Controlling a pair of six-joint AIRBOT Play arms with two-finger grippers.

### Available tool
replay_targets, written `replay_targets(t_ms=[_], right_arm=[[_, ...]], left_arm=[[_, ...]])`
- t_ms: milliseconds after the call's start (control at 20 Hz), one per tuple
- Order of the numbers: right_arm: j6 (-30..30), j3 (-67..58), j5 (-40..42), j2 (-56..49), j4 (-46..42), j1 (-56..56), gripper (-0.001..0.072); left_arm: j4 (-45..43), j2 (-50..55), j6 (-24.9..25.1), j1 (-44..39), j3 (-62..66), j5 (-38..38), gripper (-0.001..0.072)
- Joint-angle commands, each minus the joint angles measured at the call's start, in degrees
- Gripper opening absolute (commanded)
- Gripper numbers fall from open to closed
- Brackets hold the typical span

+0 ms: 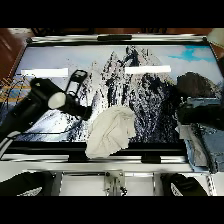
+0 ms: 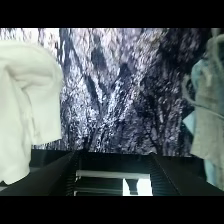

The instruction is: Fold the shirts.

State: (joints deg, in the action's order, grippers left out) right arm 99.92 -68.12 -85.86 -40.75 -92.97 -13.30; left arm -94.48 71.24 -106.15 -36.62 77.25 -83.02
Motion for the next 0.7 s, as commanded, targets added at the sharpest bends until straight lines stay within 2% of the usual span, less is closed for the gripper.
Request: replay_targets(t_ms=[0, 150, 300, 450, 650], right_arm=[[-0.2, 10.8, 8.6, -3.8, 5.7, 0.0, 0.0553], [-5.4, 12.6, 16.3, -13.3, 13.7, 0.0, 0.0565], [-6.4, 12.6, 22.0, -23.2, 16.3, 0.0, 0.0581], [-11.6, 12.6, 22.3, -31.7, 22.0, 0.0, 0.0581], [-15.1, 12.6, 24.6, -36.9, 26.7, 0.0, 0.0581]], left_arm=[[8.5, -4.3, 6.6, 9.4, -6.2, -8.7, 0.0714], [15.6, -6.6, 7.2, 10.9, -20.3, -2.8, 0.0714], [24.5, -6.2, 8.6, 10.9, -29.4, 5.0, 0.0714], [29.5, -5.3, 10.6, 10.9, -32.1, 11.0, 0.0713], [36.1, 0.0, 16.1, 10.8, -32.1, 11.3, 0.0712]])
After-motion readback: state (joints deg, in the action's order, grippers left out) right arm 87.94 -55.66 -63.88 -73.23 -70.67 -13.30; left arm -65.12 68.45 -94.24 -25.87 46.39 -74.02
